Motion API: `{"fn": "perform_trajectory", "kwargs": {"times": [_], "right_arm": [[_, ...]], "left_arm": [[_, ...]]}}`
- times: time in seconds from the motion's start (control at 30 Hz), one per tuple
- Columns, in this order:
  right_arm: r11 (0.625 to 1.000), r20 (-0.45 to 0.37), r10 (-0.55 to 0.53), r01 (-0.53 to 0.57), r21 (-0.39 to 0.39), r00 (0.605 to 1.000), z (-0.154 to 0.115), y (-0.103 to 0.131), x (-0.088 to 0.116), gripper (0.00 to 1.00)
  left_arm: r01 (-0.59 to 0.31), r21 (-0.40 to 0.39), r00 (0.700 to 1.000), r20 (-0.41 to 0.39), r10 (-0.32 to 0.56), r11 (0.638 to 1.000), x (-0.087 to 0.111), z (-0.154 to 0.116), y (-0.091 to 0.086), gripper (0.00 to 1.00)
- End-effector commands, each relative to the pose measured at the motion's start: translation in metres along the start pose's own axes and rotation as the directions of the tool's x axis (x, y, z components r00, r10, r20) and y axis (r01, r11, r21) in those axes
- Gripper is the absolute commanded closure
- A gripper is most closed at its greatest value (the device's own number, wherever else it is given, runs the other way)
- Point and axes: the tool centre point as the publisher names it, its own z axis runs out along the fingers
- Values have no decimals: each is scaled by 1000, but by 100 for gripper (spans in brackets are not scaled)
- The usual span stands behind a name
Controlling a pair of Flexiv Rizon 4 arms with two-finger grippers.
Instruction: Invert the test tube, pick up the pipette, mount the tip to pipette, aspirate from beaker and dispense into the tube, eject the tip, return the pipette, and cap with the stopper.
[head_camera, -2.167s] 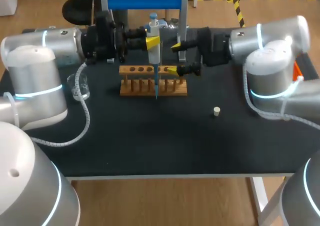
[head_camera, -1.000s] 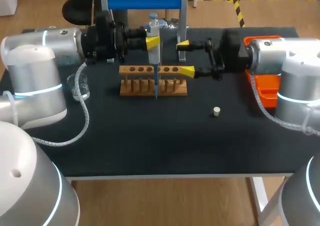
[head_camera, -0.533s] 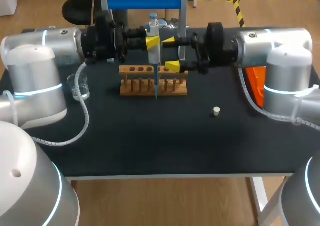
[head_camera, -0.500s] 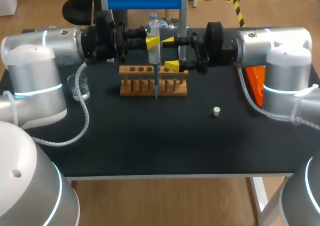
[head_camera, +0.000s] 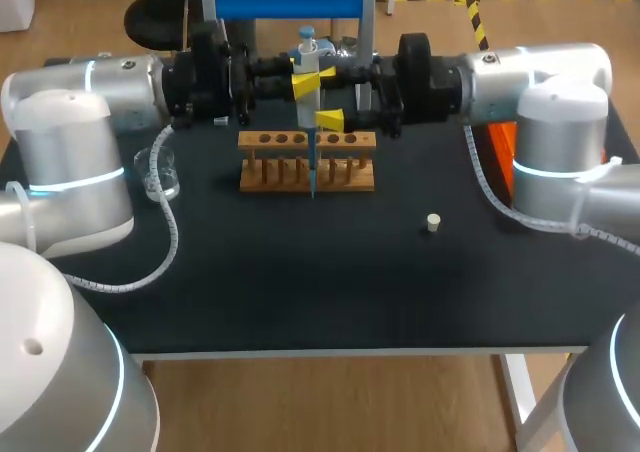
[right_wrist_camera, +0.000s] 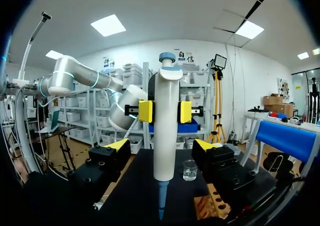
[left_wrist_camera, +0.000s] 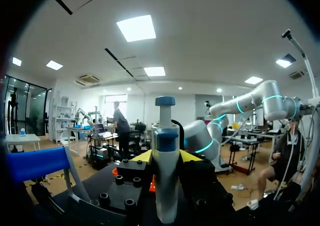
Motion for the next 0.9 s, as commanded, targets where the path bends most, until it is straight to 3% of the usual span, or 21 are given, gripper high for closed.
{"fn": "perform_trajectory", "kwargs": {"times": [0.03,0.5,0.9], "right_arm": [[1000,-2,-1,1,3,1000,6,1,-3,22],[1000,-2,-11,11,5,1000,16,4,-8,29],[1000,-21,-8,8,10,1000,23,3,-8,48]], "left_arm": [[-1,1,1000,3,1,1000,1,1,0,100],[-1,1,1000,3,1,1000,1,1,0,100],[-1,1,1000,3,1,1000,1,1,0,100]]}}
